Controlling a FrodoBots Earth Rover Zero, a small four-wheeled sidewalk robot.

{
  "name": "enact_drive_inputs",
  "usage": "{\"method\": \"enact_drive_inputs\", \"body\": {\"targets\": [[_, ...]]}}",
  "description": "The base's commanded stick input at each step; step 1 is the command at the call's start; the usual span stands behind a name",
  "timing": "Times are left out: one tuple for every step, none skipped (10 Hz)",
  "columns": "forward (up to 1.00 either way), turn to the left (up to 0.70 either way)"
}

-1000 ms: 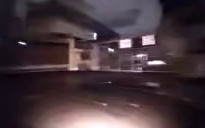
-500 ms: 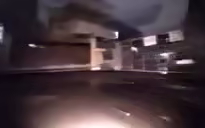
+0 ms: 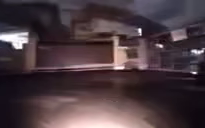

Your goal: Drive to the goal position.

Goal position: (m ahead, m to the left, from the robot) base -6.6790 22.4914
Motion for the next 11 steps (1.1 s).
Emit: {"method": "enact_drive_inputs", "body": {"targets": [[0.5,0.27],[0.5,0.27],[0.5,0.27],[0.5,0.27],[0.5,0.27],[0.5,0.27],[0.5,0.27],[0.5,0.27],[0.5,0.27],[0.5,0.27],[0.5,0.27]]}}
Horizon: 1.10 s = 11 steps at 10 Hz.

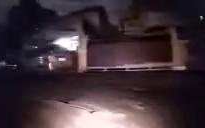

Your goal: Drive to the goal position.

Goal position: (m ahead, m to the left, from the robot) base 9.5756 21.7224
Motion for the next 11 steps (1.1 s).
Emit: {"method": "enact_drive_inputs", "body": {"targets": [[0.5,0.27],[0.5,0.27],[0.5,0.27],[0.5,0.27],[0.5,0.27],[0.5,0.27],[0.5,0.27],[0.5,0.27],[0.5,0.27],[0.5,0.27],[0.5,0.27]]}}
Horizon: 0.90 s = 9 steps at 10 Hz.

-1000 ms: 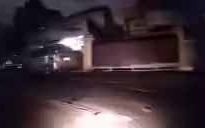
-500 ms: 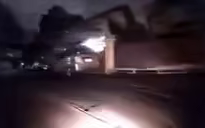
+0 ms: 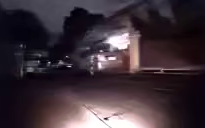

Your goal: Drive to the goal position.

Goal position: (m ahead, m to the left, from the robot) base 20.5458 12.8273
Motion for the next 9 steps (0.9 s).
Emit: {"method": "enact_drive_inputs", "body": {"targets": [[0.5,0.27],[0.5,0.06],[0.5,0.0],[0.5,0.0],[0.5,0.0],[0.5,0.0],[0.5,0.0],[0.5,0.0],[0.5,0.0]]}}
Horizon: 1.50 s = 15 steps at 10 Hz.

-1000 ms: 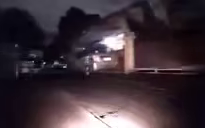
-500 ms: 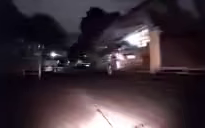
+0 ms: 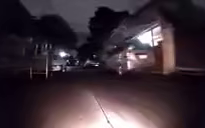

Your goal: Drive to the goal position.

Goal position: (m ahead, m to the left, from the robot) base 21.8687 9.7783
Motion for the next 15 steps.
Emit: {"method": "enact_drive_inputs", "body": {"targets": [[0.5,0.0],[0.5,0.0],[0.5,0.0],[0.5,0.0],[0.5,0.07],[0.5,0.26],[0.5,0.27],[0.5,0.27],[0.5,0.27],[0.5,0.27],[0.5,0.27],[0.5,0.09],[0.5,0.0],[0.5,0.0],[0.5,0.0]]}}
